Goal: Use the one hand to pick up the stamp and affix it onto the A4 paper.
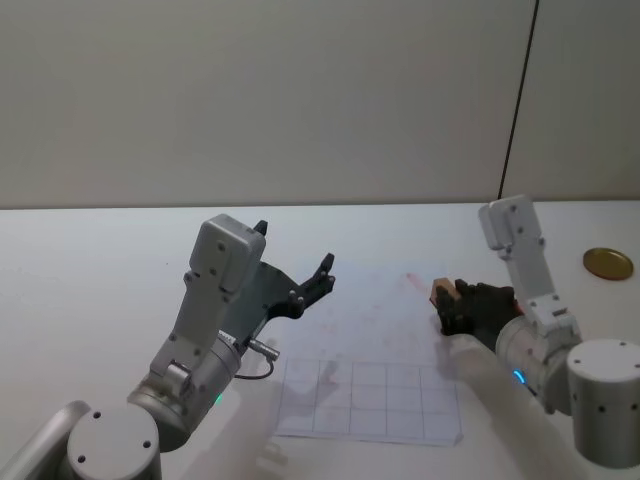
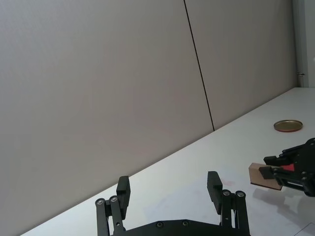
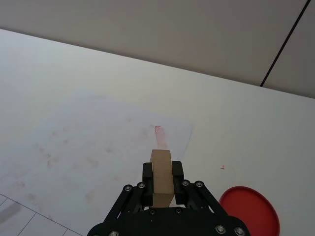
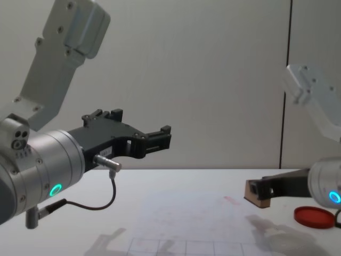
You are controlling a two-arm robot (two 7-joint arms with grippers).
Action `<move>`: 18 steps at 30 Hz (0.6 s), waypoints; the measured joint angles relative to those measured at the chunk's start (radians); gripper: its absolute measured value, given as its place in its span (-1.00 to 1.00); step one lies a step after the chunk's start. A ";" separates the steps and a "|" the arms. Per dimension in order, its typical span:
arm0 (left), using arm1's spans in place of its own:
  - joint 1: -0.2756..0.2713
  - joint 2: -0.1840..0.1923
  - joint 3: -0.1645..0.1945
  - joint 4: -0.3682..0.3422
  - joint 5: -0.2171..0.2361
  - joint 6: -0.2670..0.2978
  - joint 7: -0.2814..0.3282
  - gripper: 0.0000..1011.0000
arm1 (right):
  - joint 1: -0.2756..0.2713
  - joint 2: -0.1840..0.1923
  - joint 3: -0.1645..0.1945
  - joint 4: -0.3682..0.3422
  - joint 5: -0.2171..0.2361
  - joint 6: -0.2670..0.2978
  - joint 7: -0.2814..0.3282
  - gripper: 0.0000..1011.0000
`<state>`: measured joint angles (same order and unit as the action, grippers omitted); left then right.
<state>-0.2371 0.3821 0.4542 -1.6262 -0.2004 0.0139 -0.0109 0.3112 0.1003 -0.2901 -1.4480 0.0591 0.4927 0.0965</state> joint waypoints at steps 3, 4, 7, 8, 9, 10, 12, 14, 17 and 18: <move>0.000 0.000 0.000 0.000 0.000 0.000 0.000 0.96 | 0.003 -0.005 -0.005 0.012 -0.005 -0.003 0.004 -0.56; 0.000 0.000 0.000 0.000 0.000 0.000 0.000 0.96 | 0.004 -0.008 -0.008 0.017 -0.009 -0.003 0.005 -0.56; 0.000 0.000 0.000 0.000 0.000 0.000 0.000 0.96 | 0.006 -0.012 -0.012 0.027 -0.016 -0.002 0.006 -0.56; 0.000 0.000 0.000 0.000 0.000 0.000 0.000 0.96 | 0.006 -0.013 -0.014 0.029 -0.018 -0.001 0.007 -0.56; 0.000 0.000 0.000 0.000 0.000 0.000 0.000 0.96 | 0.007 -0.016 -0.017 0.035 -0.022 0.000 0.007 -0.56; 0.000 0.000 0.000 0.000 0.000 0.000 0.000 0.96 | 0.007 -0.017 -0.018 0.038 -0.025 0.002 0.007 -0.56; 0.000 0.000 0.000 0.000 0.000 0.000 0.000 0.96 | 0.009 -0.022 -0.024 0.048 -0.033 0.005 0.008 -0.56; 0.000 0.000 0.000 0.000 0.000 0.000 0.000 0.96 | 0.010 -0.025 -0.028 0.055 -0.037 0.007 0.009 -0.56; 0.000 0.000 0.000 0.000 0.000 0.000 0.000 0.96 | 0.012 -0.029 -0.032 0.065 -0.045 0.008 0.010 -0.56; 0.000 0.000 0.000 0.000 0.000 0.000 0.000 0.96 | 0.014 -0.034 -0.037 0.075 -0.052 0.009 0.011 -0.56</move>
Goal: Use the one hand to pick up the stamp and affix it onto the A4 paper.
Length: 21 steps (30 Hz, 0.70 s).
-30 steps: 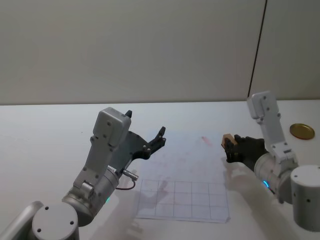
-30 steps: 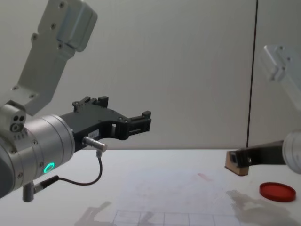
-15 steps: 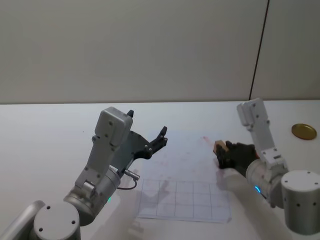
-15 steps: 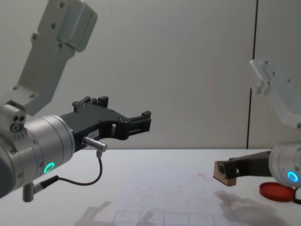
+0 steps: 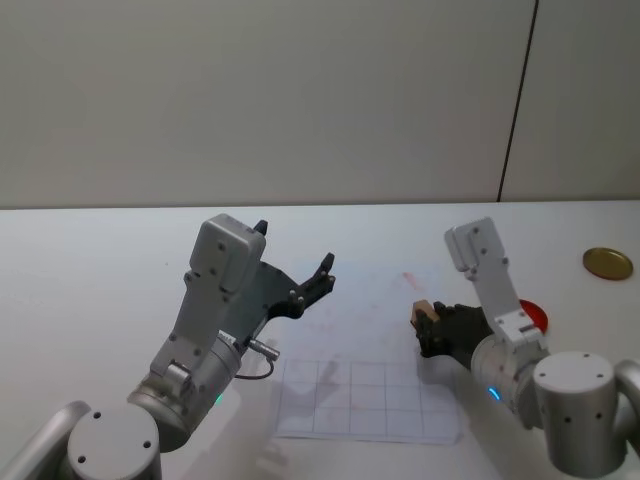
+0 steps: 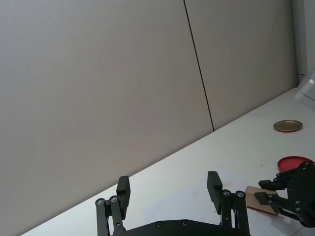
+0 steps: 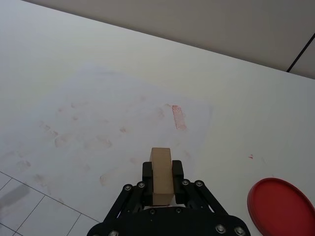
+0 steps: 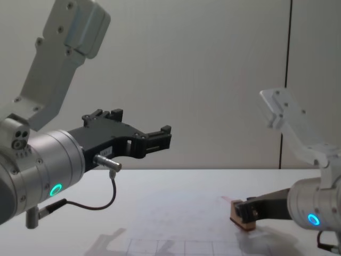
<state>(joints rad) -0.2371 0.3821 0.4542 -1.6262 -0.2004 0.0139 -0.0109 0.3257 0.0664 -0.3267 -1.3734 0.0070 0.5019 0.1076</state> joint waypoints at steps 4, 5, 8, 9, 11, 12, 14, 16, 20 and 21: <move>0.000 0.000 0.000 0.000 0.000 0.000 0.000 0.96 | 0.006 -0.009 -0.007 0.017 -0.015 0.003 0.001 -0.56; 0.000 0.000 0.000 0.000 0.000 0.000 0.000 0.96 | 0.008 -0.010 -0.008 0.020 -0.018 0.004 0.001 -0.56; 0.000 0.000 0.000 0.000 0.000 0.000 0.000 0.96 | 0.013 -0.016 -0.013 0.034 -0.026 0.011 0.001 -0.56; 0.000 0.000 0.000 0.000 0.000 0.000 0.000 0.96 | 0.014 -0.017 -0.014 0.037 -0.029 0.012 0.001 -0.56; 0.000 0.000 0.000 0.000 0.000 0.000 0.000 0.96 | 0.017 -0.021 -0.017 0.049 -0.035 0.018 0.001 -0.56; 0.000 0.000 0.000 0.000 0.000 0.000 0.000 0.96 | 0.018 -0.022 -0.017 0.052 -0.038 0.020 0.001 -0.56; 0.000 0.000 0.000 0.000 0.000 0.000 0.000 0.96 | 0.020 -0.025 -0.019 0.061 -0.044 0.025 0.001 -0.56; 0.000 0.000 0.000 0.000 0.000 0.000 0.000 0.96 | 0.022 -0.026 -0.020 0.067 -0.047 0.027 0.001 -0.56; 0.000 0.000 0.000 0.000 0.000 0.000 0.000 0.96 | 0.025 -0.029 -0.021 0.081 -0.053 0.034 0.000 -0.56; 0.000 0.000 0.000 0.000 0.000 0.000 0.000 0.96 | 0.026 -0.030 -0.021 0.085 -0.055 0.037 0.000 -0.56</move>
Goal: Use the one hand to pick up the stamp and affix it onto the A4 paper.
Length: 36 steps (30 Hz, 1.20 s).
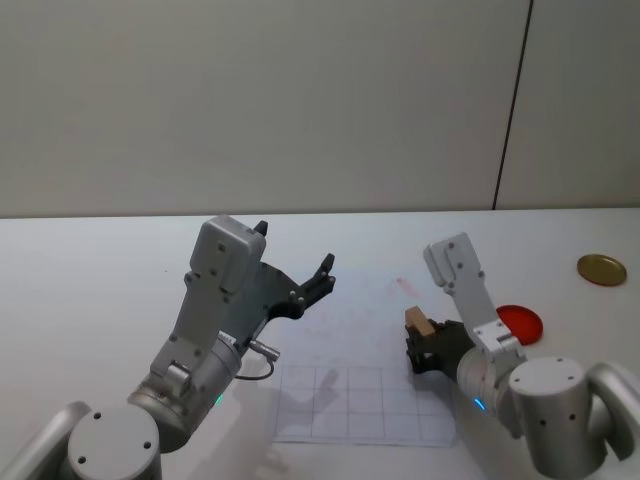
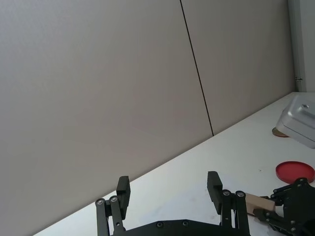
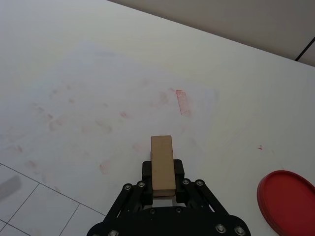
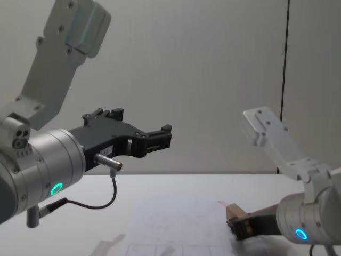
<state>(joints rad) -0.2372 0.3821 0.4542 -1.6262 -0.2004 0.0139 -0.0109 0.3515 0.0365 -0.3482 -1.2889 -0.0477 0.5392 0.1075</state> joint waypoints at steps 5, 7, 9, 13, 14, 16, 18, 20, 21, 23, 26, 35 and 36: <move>0.000 0.000 0.000 0.000 0.000 0.000 0.000 0.96 | 0.001 -0.002 0.000 0.006 -0.002 0.004 -0.003 -0.56; 0.000 0.000 0.000 0.000 0.000 0.000 0.000 0.96 | 0.001 -0.002 0.001 0.007 -0.002 0.004 -0.004 -0.56; 0.000 0.000 0.000 0.000 0.000 0.000 0.000 0.96 | 0.001 -0.002 0.001 0.007 -0.002 0.004 -0.006 -0.56; 0.000 0.000 0.000 0.000 0.000 0.000 0.000 0.96 | -0.002 -0.002 0.006 0.000 0.006 -0.002 -0.013 -0.56; 0.000 0.000 0.000 0.000 0.000 0.000 0.000 0.96 | -0.003 -0.001 0.007 -0.003 0.009 -0.005 -0.015 -0.56; 0.000 0.000 0.000 0.000 0.000 0.000 0.000 0.96 | -0.007 0.000 0.010 -0.015 0.016 -0.014 -0.018 -0.56; 0.000 0.000 0.000 0.000 0.000 0.000 0.000 0.96 | -0.010 0.001 0.013 -0.024 0.024 -0.022 -0.022 -0.56; 0.000 0.000 0.000 0.000 0.000 0.000 0.000 0.96 | -0.014 0.003 0.018 -0.037 0.036 -0.032 -0.027 -0.56; 0.000 0.000 0.000 0.000 0.000 0.000 0.000 0.96 | -0.016 0.006 0.022 -0.051 0.046 -0.040 -0.030 -0.56; 0.000 0.000 0.000 0.000 0.000 0.000 0.000 0.96 | -0.016 0.006 0.026 -0.066 0.055 -0.050 -0.034 -0.56; 0.000 0.000 0.000 0.000 0.000 0.000 0.000 0.96 | -0.018 0.008 0.035 -0.099 0.078 -0.071 -0.042 -0.56; 0.000 0.000 0.000 0.000 0.000 0.000 0.000 0.96 | -0.022 0.021 0.075 -0.210 0.153 -0.123 -0.077 -0.56; 0.000 0.000 0.000 0.000 0.000 0.000 0.000 0.96 | -0.022 0.023 0.078 -0.218 0.160 -0.126 -0.083 -0.56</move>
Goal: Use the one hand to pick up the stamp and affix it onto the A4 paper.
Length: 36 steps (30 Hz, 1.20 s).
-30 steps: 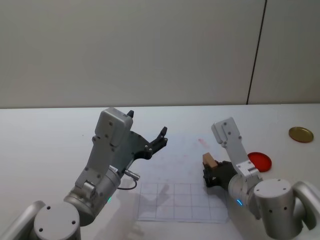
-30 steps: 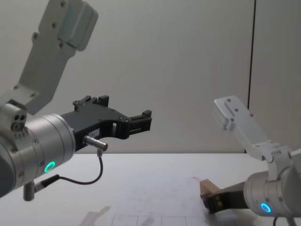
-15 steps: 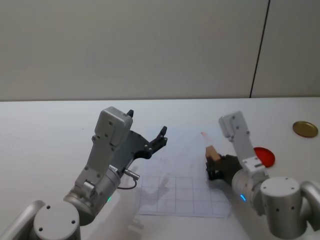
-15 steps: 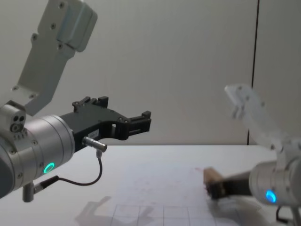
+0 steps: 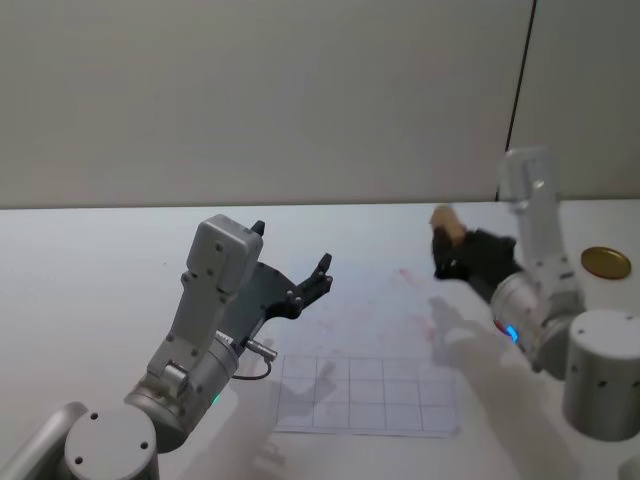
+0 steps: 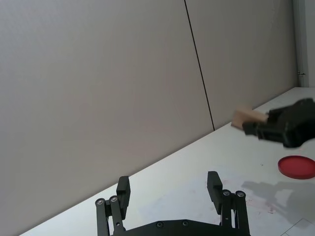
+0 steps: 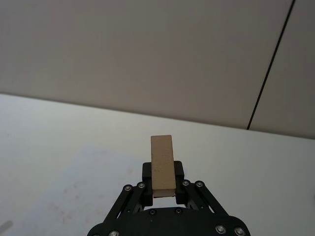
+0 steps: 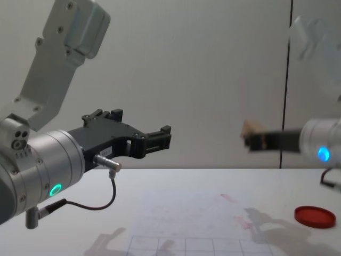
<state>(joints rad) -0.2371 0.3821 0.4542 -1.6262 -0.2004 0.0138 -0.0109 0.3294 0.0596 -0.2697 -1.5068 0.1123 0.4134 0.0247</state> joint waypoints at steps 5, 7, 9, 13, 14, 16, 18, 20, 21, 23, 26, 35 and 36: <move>0.000 0.000 0.000 0.000 0.000 0.000 0.000 0.96 | -0.005 0.014 0.028 -0.048 0.035 -0.003 -0.039 -0.56; 0.000 0.000 0.000 0.000 0.000 0.000 0.000 0.96 | -0.007 0.019 0.036 -0.058 0.042 0.001 -0.049 -0.56; 0.000 0.000 0.000 0.000 0.000 0.000 0.000 0.96 | -0.012 0.028 0.050 -0.072 0.053 0.012 -0.067 -0.56; 0.000 0.000 0.000 0.000 0.000 0.000 0.000 0.96 | -0.021 0.041 0.067 -0.085 0.068 0.032 -0.090 -0.56; 0.000 0.000 0.000 0.000 0.000 0.000 0.000 0.96 | -0.023 0.044 0.072 -0.086 0.070 0.036 -0.094 -0.56; 0.000 0.000 0.000 0.000 0.000 0.000 0.000 0.96 | -0.029 0.052 0.081 -0.088 0.076 0.051 -0.104 -0.56; 0.000 0.000 0.000 0.000 0.000 0.000 0.000 0.96 | -0.033 0.056 0.086 -0.088 0.079 0.059 -0.109 -0.56; 0.000 0.000 0.000 0.000 0.000 0.000 0.000 0.96 | -0.040 0.064 0.094 -0.086 0.081 0.072 -0.116 -0.56; 0.000 0.000 0.000 0.000 0.000 0.000 0.000 0.96 | -0.042 0.065 0.096 -0.085 0.082 0.078 -0.118 -0.56; 0.000 0.000 0.000 0.000 0.000 0.000 0.000 0.96 | -0.049 0.072 0.102 -0.077 0.083 0.091 -0.122 -0.56; 0.000 0.000 0.000 0.000 0.000 0.000 0.000 0.96 | -0.057 0.078 0.108 -0.064 0.084 0.108 -0.126 -0.56; 0.000 0.000 0.000 0.000 0.000 0.000 0.000 0.96 | -0.073 0.088 0.117 -0.016 0.080 0.138 -0.122 -0.56; 0.000 0.000 0.000 0.000 0.000 0.000 0.000 0.96 | -0.073 0.088 0.117 -0.012 0.080 0.139 -0.120 -0.56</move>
<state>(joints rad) -0.2371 0.3821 0.4542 -1.6262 -0.2004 0.0139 -0.0109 0.2559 0.1480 -0.1523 -1.5193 0.1919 0.5526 -0.0952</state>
